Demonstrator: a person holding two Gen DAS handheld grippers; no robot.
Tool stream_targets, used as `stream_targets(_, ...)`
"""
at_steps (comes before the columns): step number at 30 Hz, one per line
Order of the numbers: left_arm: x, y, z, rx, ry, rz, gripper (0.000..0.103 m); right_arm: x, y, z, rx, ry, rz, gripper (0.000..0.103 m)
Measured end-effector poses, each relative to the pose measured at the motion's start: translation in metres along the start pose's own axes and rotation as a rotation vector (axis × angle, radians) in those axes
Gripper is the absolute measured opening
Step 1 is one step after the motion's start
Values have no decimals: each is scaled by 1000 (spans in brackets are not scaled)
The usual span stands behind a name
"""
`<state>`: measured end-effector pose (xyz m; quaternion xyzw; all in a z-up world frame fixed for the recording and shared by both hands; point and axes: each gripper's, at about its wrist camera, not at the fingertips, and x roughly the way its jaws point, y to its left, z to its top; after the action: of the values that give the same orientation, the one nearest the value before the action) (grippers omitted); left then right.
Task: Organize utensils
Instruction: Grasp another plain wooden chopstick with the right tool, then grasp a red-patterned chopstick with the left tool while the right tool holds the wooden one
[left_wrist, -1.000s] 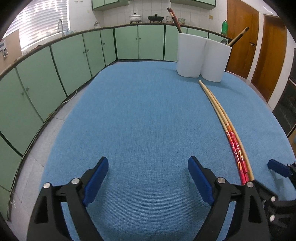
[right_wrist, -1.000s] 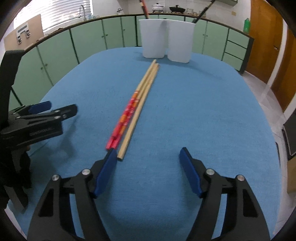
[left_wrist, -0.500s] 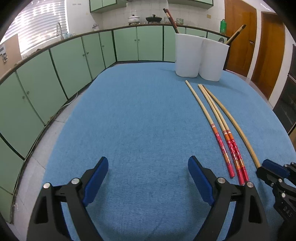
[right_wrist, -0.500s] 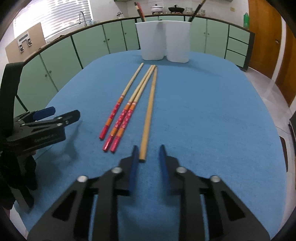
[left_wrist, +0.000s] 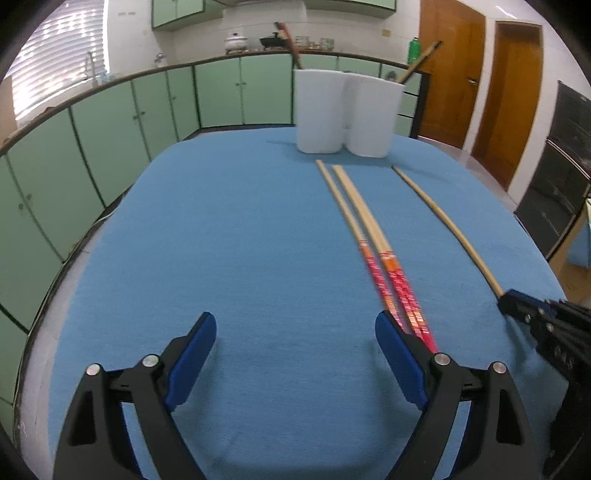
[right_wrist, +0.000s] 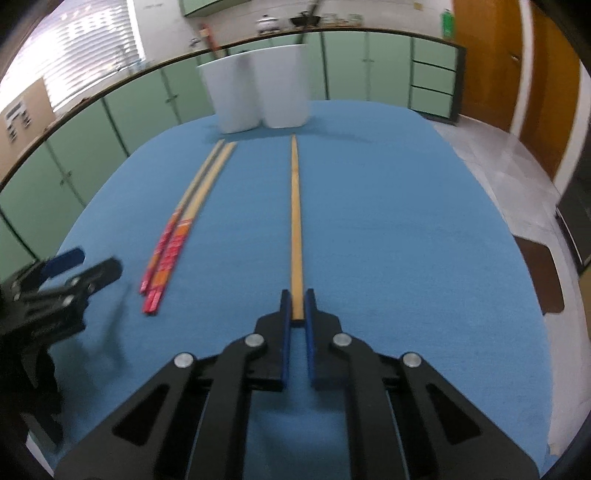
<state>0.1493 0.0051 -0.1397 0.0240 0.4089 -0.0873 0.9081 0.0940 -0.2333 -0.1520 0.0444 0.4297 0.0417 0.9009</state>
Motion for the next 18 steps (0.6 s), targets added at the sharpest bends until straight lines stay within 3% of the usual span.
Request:
stream_targets(7, 2, -15, -2, 36, 13, -32, 86, 3, -4, 0, -2, -4, -10, 6)
stream_targets(15, 12, -21, -3, 52, 55, -10, 87, 2, -8, -1, 4, -2, 0, 6)
stream_targets(18, 15, -19, -2, 33, 65, 31, 86, 2, -7, -1, 5, -3, 2, 7)
